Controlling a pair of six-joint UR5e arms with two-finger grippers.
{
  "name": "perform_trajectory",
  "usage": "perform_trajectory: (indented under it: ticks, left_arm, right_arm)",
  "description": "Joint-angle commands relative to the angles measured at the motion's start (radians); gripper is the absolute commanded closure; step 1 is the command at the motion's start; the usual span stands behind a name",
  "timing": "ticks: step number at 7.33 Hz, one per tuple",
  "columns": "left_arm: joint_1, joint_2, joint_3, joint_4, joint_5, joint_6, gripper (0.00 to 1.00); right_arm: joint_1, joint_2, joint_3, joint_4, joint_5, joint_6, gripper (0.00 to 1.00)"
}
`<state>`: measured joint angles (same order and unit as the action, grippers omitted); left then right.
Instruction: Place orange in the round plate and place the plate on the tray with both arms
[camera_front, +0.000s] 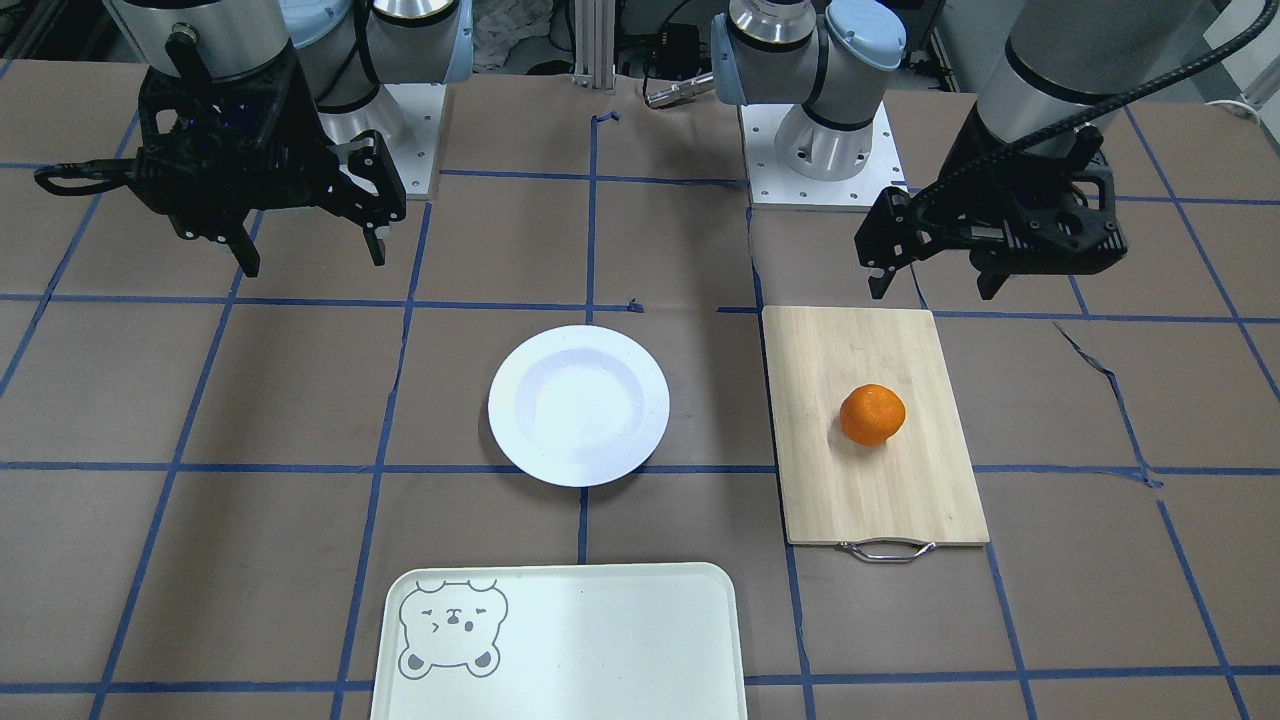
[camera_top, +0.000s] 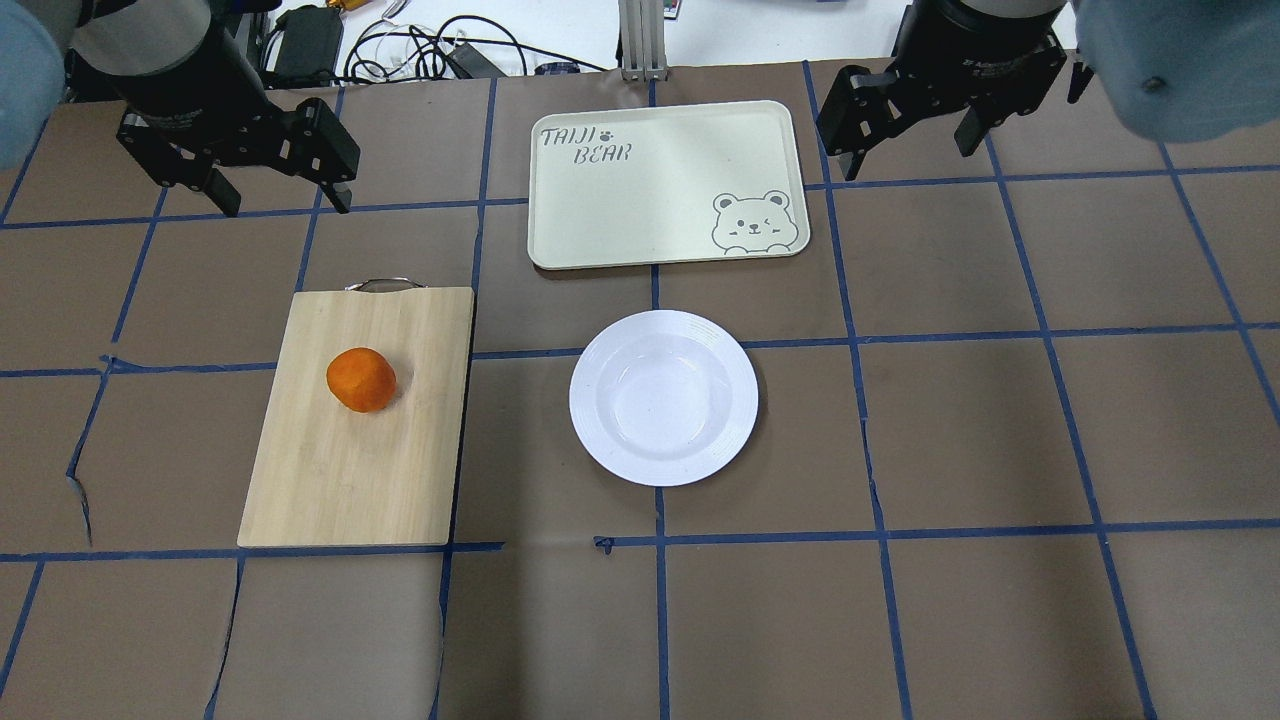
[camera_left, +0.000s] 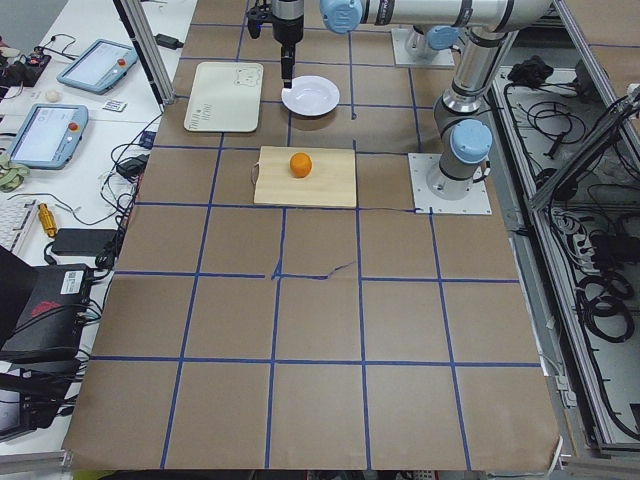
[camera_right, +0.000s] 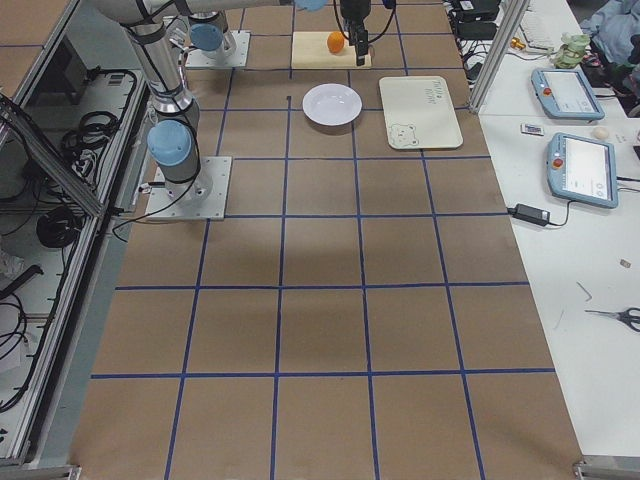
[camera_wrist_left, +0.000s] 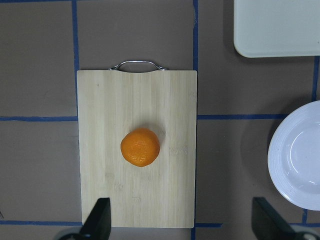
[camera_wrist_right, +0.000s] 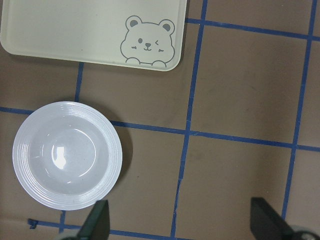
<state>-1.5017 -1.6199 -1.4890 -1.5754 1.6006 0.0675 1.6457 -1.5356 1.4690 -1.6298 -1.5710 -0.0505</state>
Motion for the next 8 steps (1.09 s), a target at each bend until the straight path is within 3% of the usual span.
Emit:
perform_trajectory:
  ticks: [1,8]
  left_arm:
    - [0.000,0.000,0.001,0.000,0.002,0.000,0.00]
    - [0.002,-0.005,-0.002,0.008,0.004,0.000,0.00]
  right_arm:
    - [-0.004,0.002,0.010,-0.005,0.014,0.123,0.00]
    - [-0.009,0.002,0.011,-0.012,0.005,0.097,0.00]
